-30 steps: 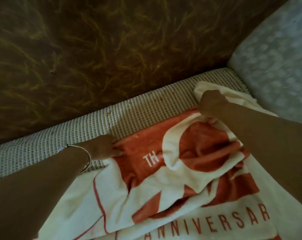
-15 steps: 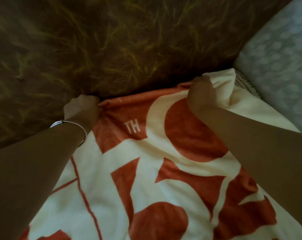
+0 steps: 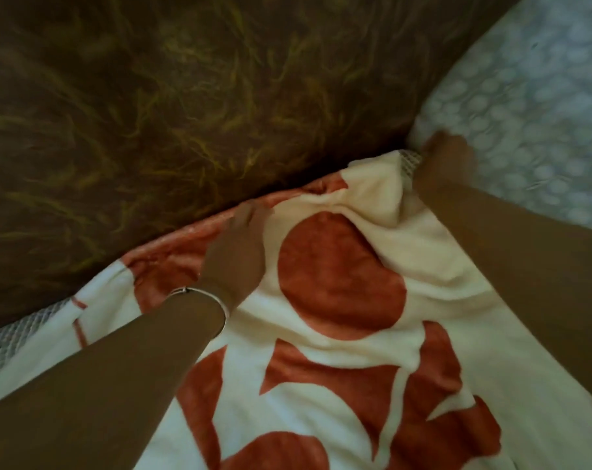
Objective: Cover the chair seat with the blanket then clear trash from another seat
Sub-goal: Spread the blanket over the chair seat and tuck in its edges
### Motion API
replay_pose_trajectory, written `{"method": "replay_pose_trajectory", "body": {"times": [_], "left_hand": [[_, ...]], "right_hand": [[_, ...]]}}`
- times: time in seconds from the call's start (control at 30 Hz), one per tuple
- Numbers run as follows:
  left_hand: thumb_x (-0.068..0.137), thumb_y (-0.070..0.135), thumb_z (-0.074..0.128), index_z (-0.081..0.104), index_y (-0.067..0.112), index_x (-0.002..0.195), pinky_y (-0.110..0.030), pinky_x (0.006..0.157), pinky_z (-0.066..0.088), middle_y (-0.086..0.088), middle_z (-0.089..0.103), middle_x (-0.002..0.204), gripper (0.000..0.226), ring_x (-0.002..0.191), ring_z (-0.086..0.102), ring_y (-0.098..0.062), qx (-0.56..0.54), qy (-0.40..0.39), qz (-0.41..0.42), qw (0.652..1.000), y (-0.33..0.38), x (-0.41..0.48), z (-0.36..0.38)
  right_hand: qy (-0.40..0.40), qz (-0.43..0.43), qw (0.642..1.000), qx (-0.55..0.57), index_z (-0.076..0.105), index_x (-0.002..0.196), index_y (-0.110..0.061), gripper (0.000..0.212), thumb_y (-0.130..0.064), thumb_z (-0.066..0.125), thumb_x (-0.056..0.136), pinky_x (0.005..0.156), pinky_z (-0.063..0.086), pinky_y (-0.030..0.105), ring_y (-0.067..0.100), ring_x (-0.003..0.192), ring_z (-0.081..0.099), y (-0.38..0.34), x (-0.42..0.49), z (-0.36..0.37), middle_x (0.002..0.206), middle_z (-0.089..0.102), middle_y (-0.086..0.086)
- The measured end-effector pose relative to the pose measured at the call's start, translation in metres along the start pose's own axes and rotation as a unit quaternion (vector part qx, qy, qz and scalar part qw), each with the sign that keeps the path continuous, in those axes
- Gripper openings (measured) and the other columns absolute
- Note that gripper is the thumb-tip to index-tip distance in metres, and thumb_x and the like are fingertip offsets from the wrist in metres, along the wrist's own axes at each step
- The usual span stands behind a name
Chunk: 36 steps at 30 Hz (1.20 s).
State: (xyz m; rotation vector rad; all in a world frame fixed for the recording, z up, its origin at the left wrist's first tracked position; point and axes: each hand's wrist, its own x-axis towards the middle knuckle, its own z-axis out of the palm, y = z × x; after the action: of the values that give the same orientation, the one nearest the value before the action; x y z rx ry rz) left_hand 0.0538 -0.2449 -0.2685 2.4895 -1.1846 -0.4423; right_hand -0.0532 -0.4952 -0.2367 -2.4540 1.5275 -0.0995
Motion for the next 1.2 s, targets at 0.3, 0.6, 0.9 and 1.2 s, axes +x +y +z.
{"method": "replay_pose_trajectory", "body": {"times": [0.3, 0.6, 0.9, 1.2], "left_hand": [[0.091, 0.013, 0.048, 0.026, 0.016, 0.143, -0.047, 0.095, 0.042, -0.011, 0.027, 0.145, 0.056, 0.118, 0.050, -0.038, 0.102, -0.075, -0.024, 0.992, 0.025, 0.052, -0.001], [0.089, 0.008, 0.051, 0.031, 0.003, 0.134, -0.049, 0.095, 0.038, -0.022, 0.040, 0.134, 0.050, 0.114, 0.048, -0.044, 0.055, -0.024, -0.084, 0.995, 0.041, 0.068, 0.010], [0.092, -0.001, 0.030, 0.031, 0.014, 0.141, -0.046, 0.107, 0.028, -0.018, 0.027, 0.145, 0.052, 0.123, 0.035, -0.041, 0.147, -0.056, 0.010, 0.988, 0.039, 0.058, 0.034], [0.093, 0.018, 0.043, 0.044, 0.007, 0.127, -0.051, 0.096, 0.034, -0.019, 0.047, 0.128, 0.036, 0.117, 0.043, -0.038, 0.180, 0.033, -0.052, 0.982, -0.005, 0.015, 0.014]], "right_hand": [[-0.230, -0.024, 0.967, -0.109, 0.056, 0.122, -0.012, 0.053, -0.050, 0.054, 0.085, 0.104, 0.039, 0.048, 0.033, 0.121, 0.050, 0.038, 0.002, 0.018, 0.128, 0.057, 0.013], [0.005, 0.078, 0.994, -0.070, 0.051, 0.122, 0.000, 0.036, -0.024, 0.050, 0.095, 0.095, 0.044, 0.045, 0.039, 0.118, 0.053, 0.068, 0.028, -0.020, 0.125, 0.056, 0.022], [-0.012, -0.199, 0.960, -0.195, 0.044, 0.133, -0.006, 0.040, -0.010, 0.032, 0.095, 0.104, 0.030, 0.049, 0.040, 0.127, 0.036, 0.039, -0.003, 0.013, 0.136, 0.042, 0.022], [-0.089, -0.207, 0.960, -0.164, 0.053, 0.122, -0.006, 0.035, -0.016, 0.036, 0.093, 0.099, 0.034, 0.042, 0.034, 0.121, 0.040, 0.008, -0.048, 0.023, 0.129, 0.049, 0.014]]}}
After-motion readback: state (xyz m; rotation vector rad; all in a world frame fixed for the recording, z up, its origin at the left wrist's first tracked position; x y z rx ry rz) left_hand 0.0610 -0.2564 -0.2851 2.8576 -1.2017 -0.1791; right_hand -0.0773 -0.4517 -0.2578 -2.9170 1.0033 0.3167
